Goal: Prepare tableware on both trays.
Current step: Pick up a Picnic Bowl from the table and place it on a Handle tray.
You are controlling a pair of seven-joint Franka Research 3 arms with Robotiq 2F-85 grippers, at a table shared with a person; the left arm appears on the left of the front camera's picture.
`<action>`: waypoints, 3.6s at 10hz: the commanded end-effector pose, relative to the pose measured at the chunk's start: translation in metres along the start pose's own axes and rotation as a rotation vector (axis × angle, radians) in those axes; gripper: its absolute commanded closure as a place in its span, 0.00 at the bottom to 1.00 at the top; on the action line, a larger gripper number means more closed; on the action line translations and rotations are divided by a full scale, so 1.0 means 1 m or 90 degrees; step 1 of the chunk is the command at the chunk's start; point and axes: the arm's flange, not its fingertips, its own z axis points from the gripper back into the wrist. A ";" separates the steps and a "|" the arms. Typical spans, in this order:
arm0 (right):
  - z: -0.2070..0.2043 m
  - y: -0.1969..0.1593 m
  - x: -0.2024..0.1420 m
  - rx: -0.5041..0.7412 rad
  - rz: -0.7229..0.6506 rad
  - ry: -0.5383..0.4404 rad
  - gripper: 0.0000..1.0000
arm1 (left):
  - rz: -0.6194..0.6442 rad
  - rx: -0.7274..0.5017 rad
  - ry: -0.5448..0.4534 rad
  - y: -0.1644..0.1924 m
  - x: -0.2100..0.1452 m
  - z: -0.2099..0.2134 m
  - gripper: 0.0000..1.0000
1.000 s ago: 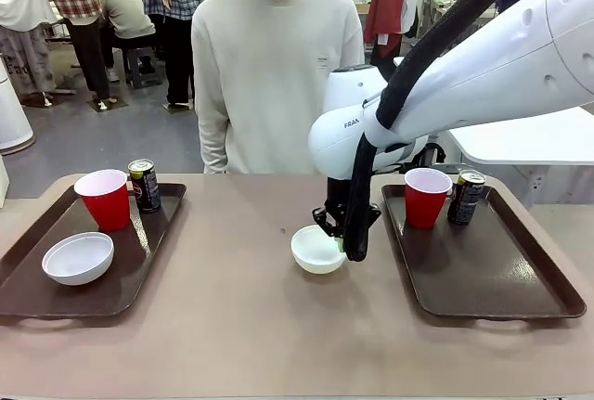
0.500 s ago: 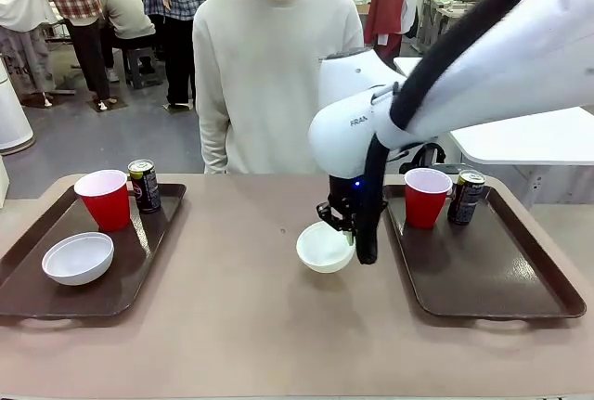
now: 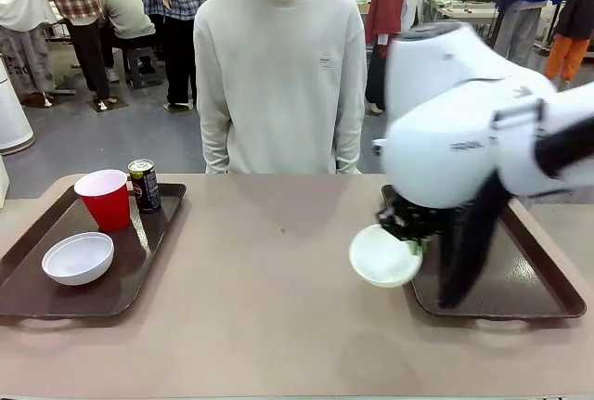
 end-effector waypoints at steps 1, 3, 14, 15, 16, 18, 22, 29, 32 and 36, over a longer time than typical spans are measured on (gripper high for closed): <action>-0.015 -0.063 -0.020 0.086 -0.027 -0.025 0.98 | -0.015 -0.011 -0.005 0.001 -0.002 -0.002 0.00; -0.006 -0.034 -0.010 0.030 -0.020 -0.005 0.98 | -0.015 -0.011 -0.005 0.001 -0.002 -0.002 0.00; -0.040 -0.142 0.029 0.057 -0.035 0.065 0.96 | -0.015 -0.011 -0.005 0.001 -0.002 -0.002 0.00; -0.046 -0.147 0.038 0.078 -0.022 0.068 0.96 | -0.015 -0.011 -0.005 0.001 -0.002 -0.002 0.00; -0.053 -0.152 0.048 0.095 -0.038 0.078 0.96 | -0.015 -0.011 -0.005 0.001 -0.002 -0.002 0.00; -0.066 -0.156 0.056 0.108 -0.033 0.088 0.96 | -0.015 -0.011 -0.005 0.001 -0.002 -0.002 0.00; -0.070 -0.159 0.064 0.112 -0.054 0.095 0.88 | -0.015 -0.011 -0.005 0.001 -0.002 -0.002 0.00; -0.058 -0.150 0.053 0.075 -0.098 0.094 0.60 | -0.015 -0.011 -0.005 0.001 -0.002 -0.002 0.00; -0.028 -0.140 0.015 0.015 -0.157 0.070 0.30 | -0.015 -0.011 -0.005 0.001 -0.002 -0.002 0.00; 0.014 -0.103 -0.028 0.014 -0.070 0.026 0.00 | -0.015 -0.011 -0.005 0.001 -0.002 -0.002 0.00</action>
